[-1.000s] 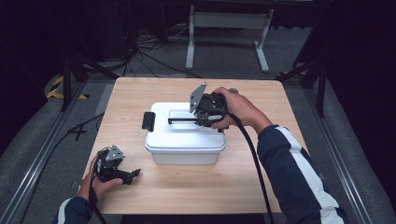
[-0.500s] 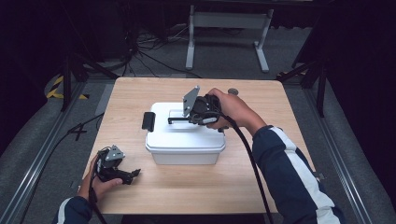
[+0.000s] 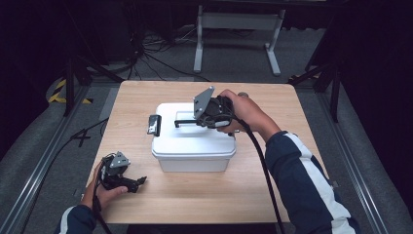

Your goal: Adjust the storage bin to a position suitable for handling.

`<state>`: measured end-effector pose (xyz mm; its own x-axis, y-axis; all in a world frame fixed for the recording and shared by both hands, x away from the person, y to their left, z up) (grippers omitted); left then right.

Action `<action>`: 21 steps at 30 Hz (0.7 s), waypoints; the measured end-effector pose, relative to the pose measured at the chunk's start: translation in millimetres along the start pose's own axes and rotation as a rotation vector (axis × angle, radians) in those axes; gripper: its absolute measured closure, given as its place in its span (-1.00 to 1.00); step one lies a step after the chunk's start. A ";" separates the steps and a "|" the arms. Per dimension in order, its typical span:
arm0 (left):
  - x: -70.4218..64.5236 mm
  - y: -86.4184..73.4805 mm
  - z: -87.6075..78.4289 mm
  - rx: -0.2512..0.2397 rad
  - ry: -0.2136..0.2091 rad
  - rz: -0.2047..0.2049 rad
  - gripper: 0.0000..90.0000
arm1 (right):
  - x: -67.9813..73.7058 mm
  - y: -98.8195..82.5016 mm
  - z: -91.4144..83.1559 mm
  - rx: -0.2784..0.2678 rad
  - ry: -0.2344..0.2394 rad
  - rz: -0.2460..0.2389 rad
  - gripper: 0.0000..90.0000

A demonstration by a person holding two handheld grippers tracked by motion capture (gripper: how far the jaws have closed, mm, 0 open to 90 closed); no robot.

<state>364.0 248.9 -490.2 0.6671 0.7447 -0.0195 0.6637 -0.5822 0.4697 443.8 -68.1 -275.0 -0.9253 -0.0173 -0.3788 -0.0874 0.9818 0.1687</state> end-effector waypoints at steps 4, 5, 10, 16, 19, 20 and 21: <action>0.9 0.4 -0.1 -0.002 0.007 0.012 -0.99 | 0.2 -2.6 -3.1 -0.009 -0.008 0.002 0.89; 1.3 0.5 -0.1 -0.004 0.011 0.016 -0.99 | 0.3 -3.2 -4.2 -0.009 -0.013 0.006 0.89; 1.2 0.5 0.1 -0.006 0.010 0.014 -0.99 | -1.2 -6.8 -7.8 -0.001 -0.018 0.005 0.89; 1.2 0.5 0.0 -0.004 0.010 0.014 -0.99 | -1.6 -11.8 -12.3 -0.008 -0.024 0.017 0.89; 0.7 0.3 -0.2 -0.001 0.005 0.010 -0.99 | -1.0 -14.2 -15.1 -0.012 -0.027 0.016 0.88; 0.8 0.3 -0.2 0.000 0.005 0.011 -0.99 | -1.4 -14.7 -15.5 -0.017 -0.032 0.008 0.89; 0.9 0.3 0.0 -0.004 0.009 0.012 -0.99 | -1.1 -16.0 -16.8 -0.015 -0.029 0.011 0.89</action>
<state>364.8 249.4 -490.1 0.6720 0.7405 -0.0061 0.6544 -0.5899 0.4731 440.0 -87.0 -262.0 -0.9151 -0.0009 -0.4031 -0.0833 0.9789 0.1868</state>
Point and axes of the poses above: each handheld gripper's, and its own axes: z roughly forward along the jaws, y roughly out of its top, x roughly to its left, the point moved 1 cm from there along z, roughly forward along the jaws, and after that the axes turned 15 degrees about x, right-handed, at the moved point
